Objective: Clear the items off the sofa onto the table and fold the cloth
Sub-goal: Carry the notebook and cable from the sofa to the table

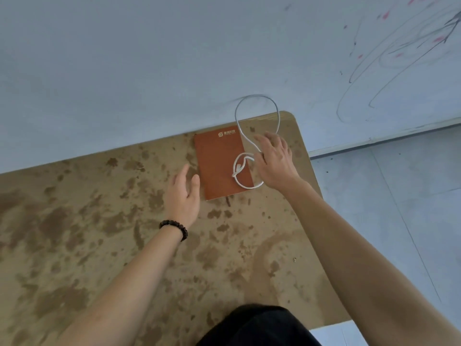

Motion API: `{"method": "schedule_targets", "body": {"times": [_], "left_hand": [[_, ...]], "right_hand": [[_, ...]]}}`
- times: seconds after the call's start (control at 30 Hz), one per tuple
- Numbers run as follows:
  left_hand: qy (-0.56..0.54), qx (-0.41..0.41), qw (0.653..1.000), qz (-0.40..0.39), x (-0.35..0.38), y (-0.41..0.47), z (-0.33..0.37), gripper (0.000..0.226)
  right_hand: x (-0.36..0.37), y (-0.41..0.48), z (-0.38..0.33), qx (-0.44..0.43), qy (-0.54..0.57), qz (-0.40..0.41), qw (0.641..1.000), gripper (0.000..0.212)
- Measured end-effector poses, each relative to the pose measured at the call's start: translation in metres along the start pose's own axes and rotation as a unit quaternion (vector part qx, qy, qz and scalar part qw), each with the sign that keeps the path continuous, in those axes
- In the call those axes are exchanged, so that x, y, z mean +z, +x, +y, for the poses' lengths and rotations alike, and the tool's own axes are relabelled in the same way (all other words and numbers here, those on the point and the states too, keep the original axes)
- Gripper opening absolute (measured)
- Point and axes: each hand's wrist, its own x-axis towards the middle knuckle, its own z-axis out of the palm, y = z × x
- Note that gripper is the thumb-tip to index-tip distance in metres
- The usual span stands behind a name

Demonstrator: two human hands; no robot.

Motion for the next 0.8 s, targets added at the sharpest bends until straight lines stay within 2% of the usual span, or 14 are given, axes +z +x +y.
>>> {"method": "schedule_targets", "body": {"times": [0.23,0.3,0.37,0.5,0.53,0.63,0.8], "left_hand": [[-0.103,0.07,0.99,0.058,-0.128,-0.123,-0.007,0.055],[-0.119,0.068,0.988,0.075,-0.152,-0.169,-0.026,0.055],[-0.148,0.032,0.984,0.089,-0.165,-0.216,-0.049,0.047],[-0.242,-0.093,0.959,0.117,-0.167,-0.302,-0.096,0.045],[-0.259,-0.118,0.948,0.14,-0.166,-0.319,-0.106,0.044],[-0.276,-0.188,0.912,0.239,-0.169,-0.361,-0.119,0.036],[-0.286,-0.229,0.858,0.36,-0.168,-0.415,-0.12,0.034]], "right_hand": [[-0.035,-0.145,-0.078,-0.044,0.115,0.136,0.983,0.037],[-0.025,-0.205,-0.089,-0.05,0.154,0.156,0.974,0.036],[-0.005,-0.264,-0.093,-0.038,0.179,0.162,0.97,0.04],[0.033,-0.352,-0.082,0.002,0.182,0.11,0.977,0.051],[0.037,-0.366,-0.079,-0.002,0.176,0.093,0.98,0.054],[0.036,-0.38,-0.082,-0.006,0.195,0.07,0.978,0.044],[0.03,-0.368,-0.099,-0.091,0.185,0.006,0.978,0.043]]}}
